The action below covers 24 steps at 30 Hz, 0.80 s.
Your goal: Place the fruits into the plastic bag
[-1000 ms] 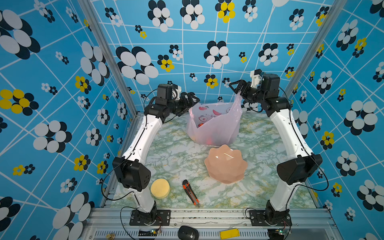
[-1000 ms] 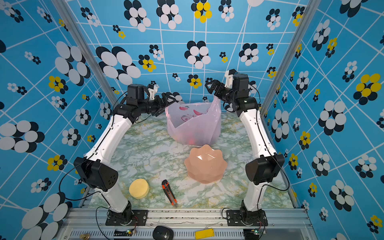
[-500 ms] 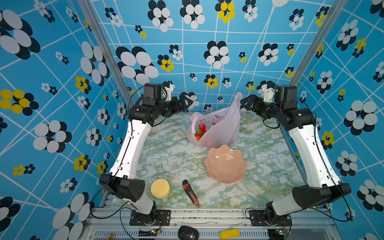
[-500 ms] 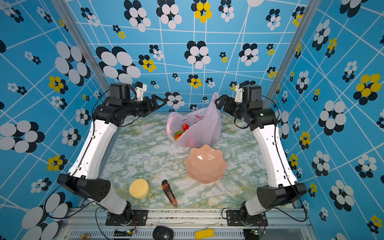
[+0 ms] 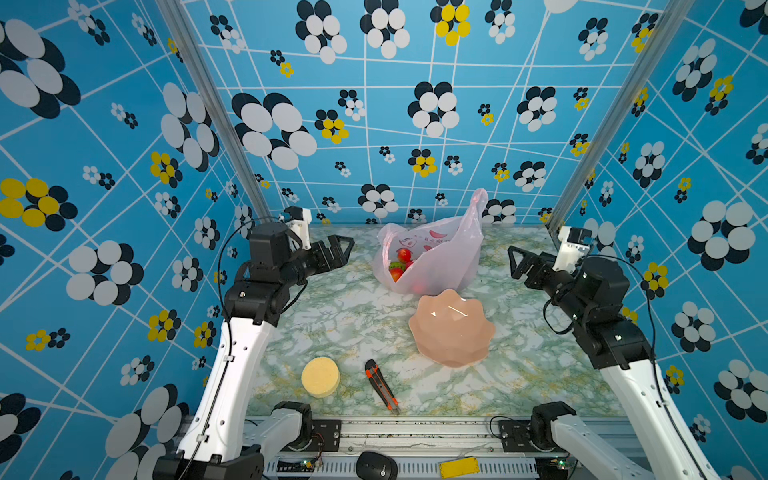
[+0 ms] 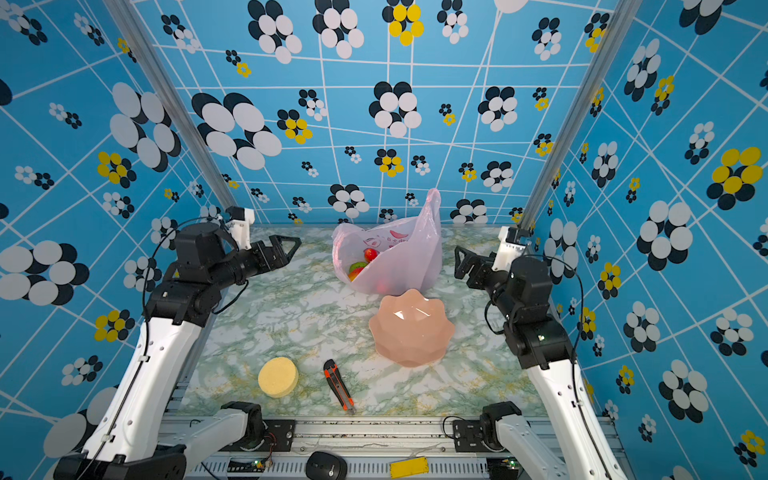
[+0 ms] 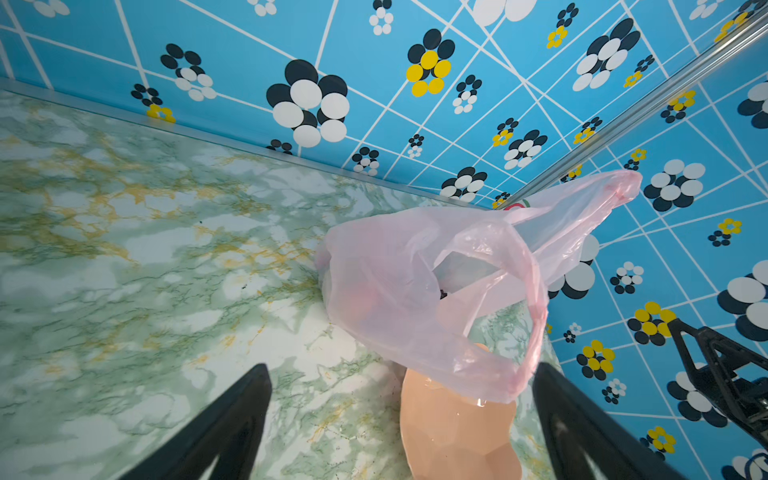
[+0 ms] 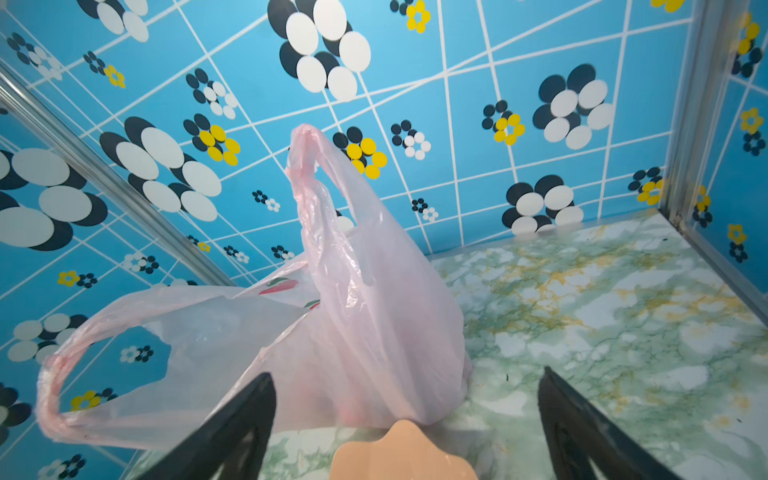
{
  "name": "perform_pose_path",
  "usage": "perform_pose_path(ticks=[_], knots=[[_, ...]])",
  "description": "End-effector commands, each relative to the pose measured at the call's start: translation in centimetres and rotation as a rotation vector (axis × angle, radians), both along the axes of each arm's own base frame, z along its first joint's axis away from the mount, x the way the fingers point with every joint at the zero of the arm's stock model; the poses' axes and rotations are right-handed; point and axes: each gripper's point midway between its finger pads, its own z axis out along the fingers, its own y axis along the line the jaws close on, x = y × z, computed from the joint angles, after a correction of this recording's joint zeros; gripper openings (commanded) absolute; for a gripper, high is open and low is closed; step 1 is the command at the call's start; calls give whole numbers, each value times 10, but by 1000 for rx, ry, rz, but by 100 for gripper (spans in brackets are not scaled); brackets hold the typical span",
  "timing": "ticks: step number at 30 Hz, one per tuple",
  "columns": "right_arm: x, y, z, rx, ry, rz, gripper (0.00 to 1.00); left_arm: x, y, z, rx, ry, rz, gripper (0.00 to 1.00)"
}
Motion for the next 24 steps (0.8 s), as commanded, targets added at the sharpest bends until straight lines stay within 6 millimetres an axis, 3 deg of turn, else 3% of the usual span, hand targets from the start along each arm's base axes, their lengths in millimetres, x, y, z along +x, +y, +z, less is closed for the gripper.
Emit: perform_pose_path(ticks=[1, 8, 12, 17, 24], knots=[[-4, -26, 35, 29, -281, -144, 99, 3, 20, 14, -19, -176, 122, 99], [0, -33, -11, -157, -231, -189, 99, -4, 56, -22, -20, -292, 328, 99], [8, -33, -37, -243, -183, -193, 99, -13, 71, -49, 78, -366, 396, 99], [19, -31, -65, -309, -132, -179, 99, -25, 88, -84, 205, -388, 468, 99], [33, -34, -101, -359, -53, -192, 99, -33, 112, -112, 274, -362, 591, 99]])
